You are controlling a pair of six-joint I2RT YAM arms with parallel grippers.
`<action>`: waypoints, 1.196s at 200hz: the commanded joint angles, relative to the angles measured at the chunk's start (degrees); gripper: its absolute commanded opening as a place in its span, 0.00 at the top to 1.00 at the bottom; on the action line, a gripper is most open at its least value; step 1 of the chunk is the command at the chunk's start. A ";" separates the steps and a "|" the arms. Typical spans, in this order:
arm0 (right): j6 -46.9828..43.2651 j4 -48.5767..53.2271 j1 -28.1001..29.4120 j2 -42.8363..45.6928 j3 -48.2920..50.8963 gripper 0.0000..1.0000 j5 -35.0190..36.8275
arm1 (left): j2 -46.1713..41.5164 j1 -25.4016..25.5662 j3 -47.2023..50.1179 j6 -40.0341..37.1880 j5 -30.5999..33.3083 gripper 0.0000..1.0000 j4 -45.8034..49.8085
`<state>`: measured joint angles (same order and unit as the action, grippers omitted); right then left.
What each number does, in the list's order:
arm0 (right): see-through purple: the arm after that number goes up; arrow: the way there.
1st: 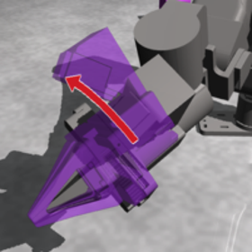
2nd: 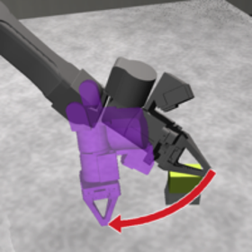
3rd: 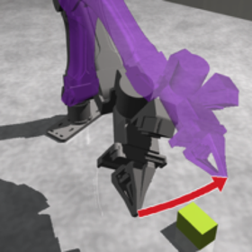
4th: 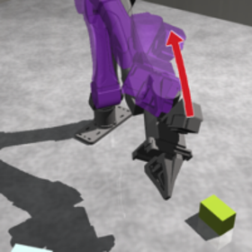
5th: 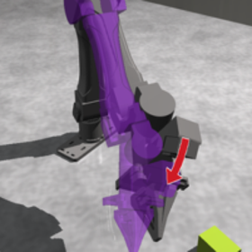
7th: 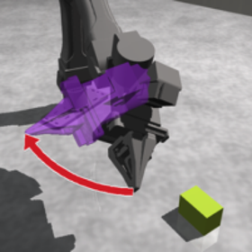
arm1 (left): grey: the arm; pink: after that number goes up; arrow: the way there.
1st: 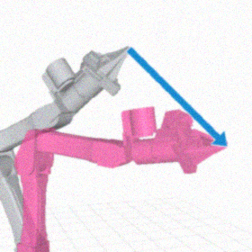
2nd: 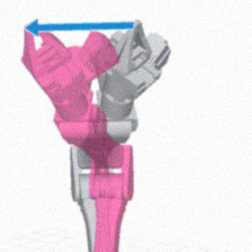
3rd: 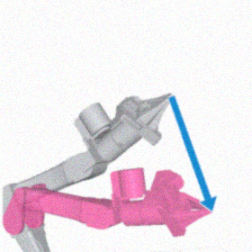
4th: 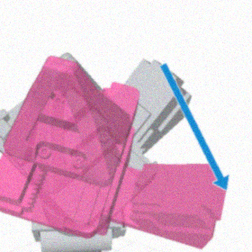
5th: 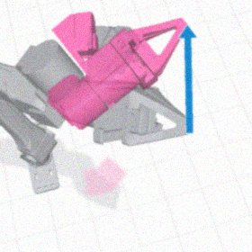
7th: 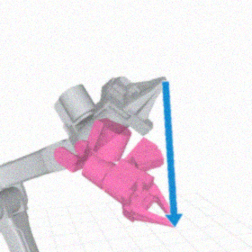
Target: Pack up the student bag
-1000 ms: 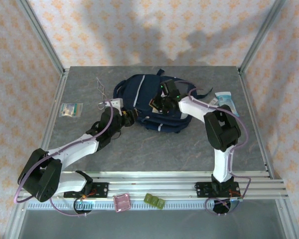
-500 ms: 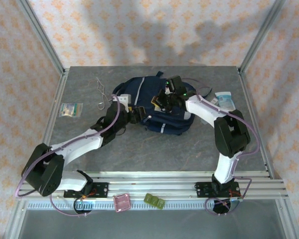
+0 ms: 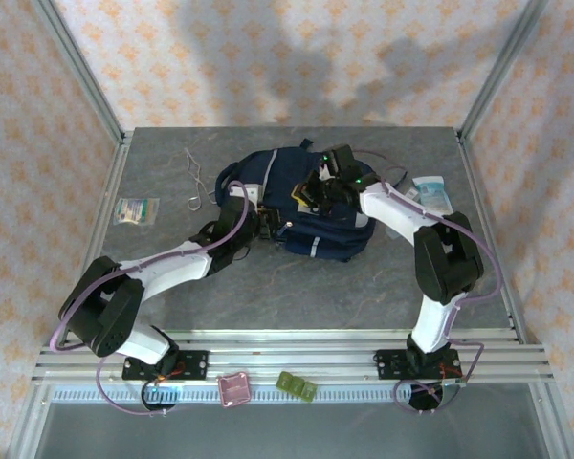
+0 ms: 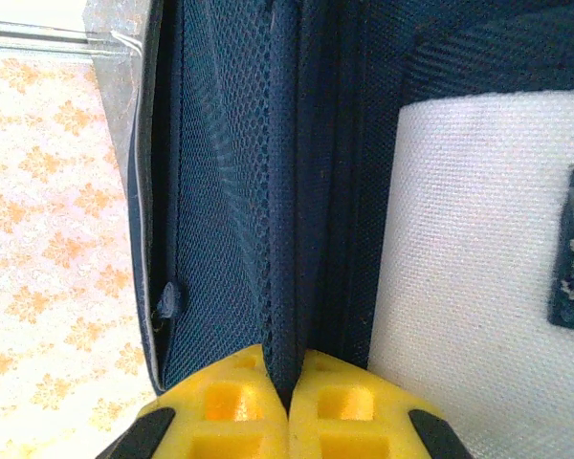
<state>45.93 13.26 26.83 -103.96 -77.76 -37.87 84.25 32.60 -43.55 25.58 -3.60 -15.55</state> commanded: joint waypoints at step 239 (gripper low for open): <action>-2.71 -8.52 -0.64 7.12 2.02 1.00 -3.01 | 3.20 -1.15 -4.88 -8.39 4.36 1.00 8.75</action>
<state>46.39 8.88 25.93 -102.76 -74.41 -38.96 89.62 32.80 -47.13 20.29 -1.50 -12.82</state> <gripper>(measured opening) 0.040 0.047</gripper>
